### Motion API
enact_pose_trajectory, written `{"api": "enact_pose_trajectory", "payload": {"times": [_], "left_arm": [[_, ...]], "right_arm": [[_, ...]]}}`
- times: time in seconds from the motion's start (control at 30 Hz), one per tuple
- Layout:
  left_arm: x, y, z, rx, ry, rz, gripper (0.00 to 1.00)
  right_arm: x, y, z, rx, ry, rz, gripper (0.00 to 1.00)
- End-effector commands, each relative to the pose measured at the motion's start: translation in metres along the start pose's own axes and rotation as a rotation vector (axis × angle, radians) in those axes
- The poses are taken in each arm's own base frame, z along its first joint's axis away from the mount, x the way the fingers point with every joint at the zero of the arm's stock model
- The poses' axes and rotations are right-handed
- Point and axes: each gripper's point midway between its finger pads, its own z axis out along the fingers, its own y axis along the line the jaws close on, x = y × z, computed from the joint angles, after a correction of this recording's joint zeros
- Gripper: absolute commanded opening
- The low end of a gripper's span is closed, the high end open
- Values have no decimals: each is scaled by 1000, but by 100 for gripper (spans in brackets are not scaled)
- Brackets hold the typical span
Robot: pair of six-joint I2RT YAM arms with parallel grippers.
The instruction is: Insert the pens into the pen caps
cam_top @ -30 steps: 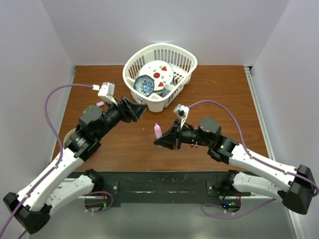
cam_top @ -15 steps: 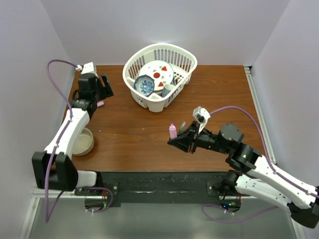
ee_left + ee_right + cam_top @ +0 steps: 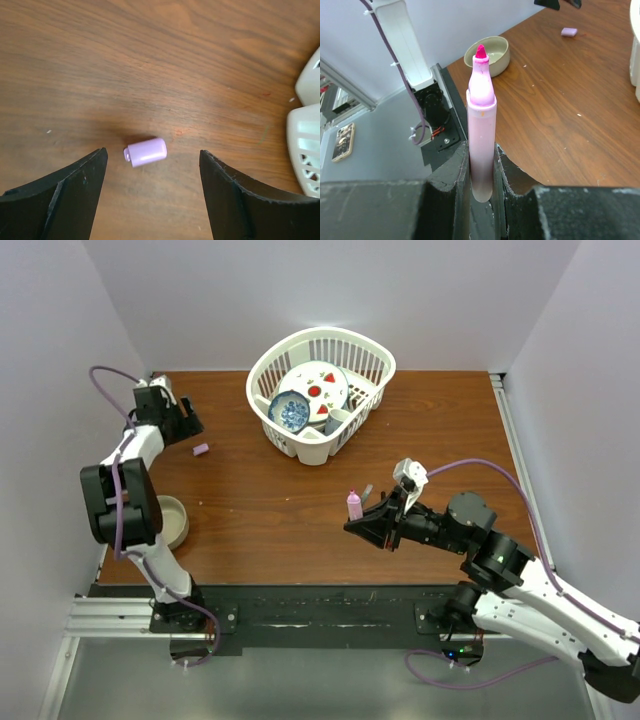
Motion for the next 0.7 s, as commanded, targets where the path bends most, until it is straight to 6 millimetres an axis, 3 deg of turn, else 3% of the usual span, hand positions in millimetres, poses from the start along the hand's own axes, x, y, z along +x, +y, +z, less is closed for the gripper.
{"api": "enact_pose_trajectory", "payload": {"times": [0.0,0.23,0.5,0.67], "left_arm": [[-21,-9,15,73,-42,77,79],[1,2,50,61,54,94,79],[15,4,61,73,96,99,79],[26,1,56,100,114,95,78]], "right_arm": [[-28,5,-5,12,-63,-57,0],[-28,3,-4,21,-50,-68,0],[-30,3,-7,25,-53,-75,0],[-29,4,-10,26,-51,-74,0]]}}
